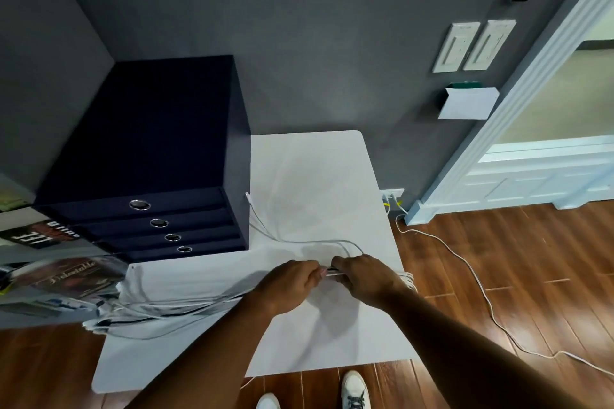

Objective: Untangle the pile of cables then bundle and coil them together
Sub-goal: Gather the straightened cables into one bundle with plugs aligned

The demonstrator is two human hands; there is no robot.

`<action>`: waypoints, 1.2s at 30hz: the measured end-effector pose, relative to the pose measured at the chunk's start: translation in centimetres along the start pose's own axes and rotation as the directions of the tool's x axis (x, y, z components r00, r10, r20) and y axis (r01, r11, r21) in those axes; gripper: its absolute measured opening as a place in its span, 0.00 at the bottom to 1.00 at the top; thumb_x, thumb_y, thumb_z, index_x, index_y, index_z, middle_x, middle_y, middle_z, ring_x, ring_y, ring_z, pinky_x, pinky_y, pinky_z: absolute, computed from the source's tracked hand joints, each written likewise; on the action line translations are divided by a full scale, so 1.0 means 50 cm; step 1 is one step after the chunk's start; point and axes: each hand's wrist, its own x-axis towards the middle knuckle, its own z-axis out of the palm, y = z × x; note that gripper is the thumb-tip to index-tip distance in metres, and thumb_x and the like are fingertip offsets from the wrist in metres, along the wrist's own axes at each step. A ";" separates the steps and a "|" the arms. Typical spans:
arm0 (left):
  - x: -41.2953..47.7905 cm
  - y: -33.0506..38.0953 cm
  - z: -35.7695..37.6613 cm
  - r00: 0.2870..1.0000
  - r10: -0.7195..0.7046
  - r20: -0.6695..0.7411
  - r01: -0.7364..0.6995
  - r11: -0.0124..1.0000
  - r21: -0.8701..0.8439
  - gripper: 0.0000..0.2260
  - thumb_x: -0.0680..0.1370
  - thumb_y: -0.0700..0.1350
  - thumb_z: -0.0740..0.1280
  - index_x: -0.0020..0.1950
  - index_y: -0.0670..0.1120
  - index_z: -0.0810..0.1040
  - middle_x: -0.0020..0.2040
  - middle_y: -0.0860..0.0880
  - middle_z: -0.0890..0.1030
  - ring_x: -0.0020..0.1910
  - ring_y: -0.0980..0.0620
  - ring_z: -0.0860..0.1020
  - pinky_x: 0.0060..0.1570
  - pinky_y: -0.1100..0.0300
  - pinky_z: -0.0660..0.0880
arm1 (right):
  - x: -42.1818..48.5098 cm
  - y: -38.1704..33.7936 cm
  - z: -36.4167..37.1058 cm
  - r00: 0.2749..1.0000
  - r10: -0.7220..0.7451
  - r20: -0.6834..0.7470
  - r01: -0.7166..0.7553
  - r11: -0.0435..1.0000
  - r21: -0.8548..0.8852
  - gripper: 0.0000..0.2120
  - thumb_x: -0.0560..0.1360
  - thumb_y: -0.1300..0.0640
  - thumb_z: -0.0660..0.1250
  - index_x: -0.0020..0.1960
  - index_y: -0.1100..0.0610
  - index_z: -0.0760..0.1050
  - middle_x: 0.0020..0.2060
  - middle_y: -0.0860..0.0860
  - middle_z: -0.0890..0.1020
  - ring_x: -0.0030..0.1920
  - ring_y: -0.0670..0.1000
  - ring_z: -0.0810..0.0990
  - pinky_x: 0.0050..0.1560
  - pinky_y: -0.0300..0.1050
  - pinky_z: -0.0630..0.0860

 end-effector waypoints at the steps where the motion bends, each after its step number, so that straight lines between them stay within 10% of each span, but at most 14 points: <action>1: -0.003 -0.004 0.002 1.000 0.018 -0.022 -0.018 0.999 0.031 0.17 0.84 0.58 0.54 0.51 0.48 0.76 0.48 0.47 0.83 0.46 0.45 0.79 0.46 0.52 0.75 | -0.001 0.003 -0.004 1.000 -0.025 -0.005 0.025 0.999 -0.020 0.09 0.80 0.48 0.60 0.56 0.52 0.72 0.48 0.55 0.84 0.48 0.62 0.80 0.45 0.50 0.72; 12: -0.004 -0.021 -0.009 0.992 0.045 -0.116 -0.030 0.991 0.127 0.17 0.84 0.58 0.53 0.49 0.48 0.74 0.44 0.45 0.82 0.43 0.42 0.79 0.42 0.50 0.73 | -0.016 0.050 -0.043 0.997 0.055 -0.049 -0.057 0.997 -0.050 0.10 0.81 0.52 0.61 0.60 0.53 0.74 0.50 0.56 0.79 0.54 0.57 0.76 0.51 0.47 0.67; 22: -0.014 -0.051 -0.018 0.983 0.045 -0.179 -0.015 0.986 0.164 0.19 0.84 0.58 0.53 0.51 0.47 0.76 0.43 0.46 0.83 0.43 0.43 0.80 0.43 0.51 0.74 | -0.011 0.073 -0.060 0.976 0.206 0.073 -0.212 0.973 0.089 0.21 0.74 0.31 0.62 0.41 0.49 0.67 0.39 0.52 0.80 0.43 0.58 0.78 0.40 0.49 0.72; 30: -0.035 -0.086 -0.036 0.982 0.005 -0.191 0.025 0.988 0.153 0.18 0.83 0.61 0.52 0.45 0.50 0.71 0.38 0.51 0.79 0.40 0.46 0.78 0.42 0.51 0.74 | -0.011 0.091 -0.060 0.967 0.242 0.083 -0.244 0.970 0.007 0.13 0.74 0.48 0.64 0.35 0.51 0.65 0.40 0.52 0.81 0.43 0.54 0.77 0.38 0.43 0.62; 36: -0.036 -0.108 -0.051 0.971 -0.005 -0.239 0.048 0.983 0.178 0.29 0.77 0.69 0.43 0.47 0.48 0.73 0.38 0.50 0.80 0.39 0.47 0.77 0.41 0.51 0.74 | -0.007 0.092 -0.083 0.964 0.254 0.079 -0.260 0.963 0.073 0.24 0.75 0.34 0.64 0.34 0.51 0.65 0.29 0.47 0.71 0.36 0.51 0.71 0.36 0.45 0.62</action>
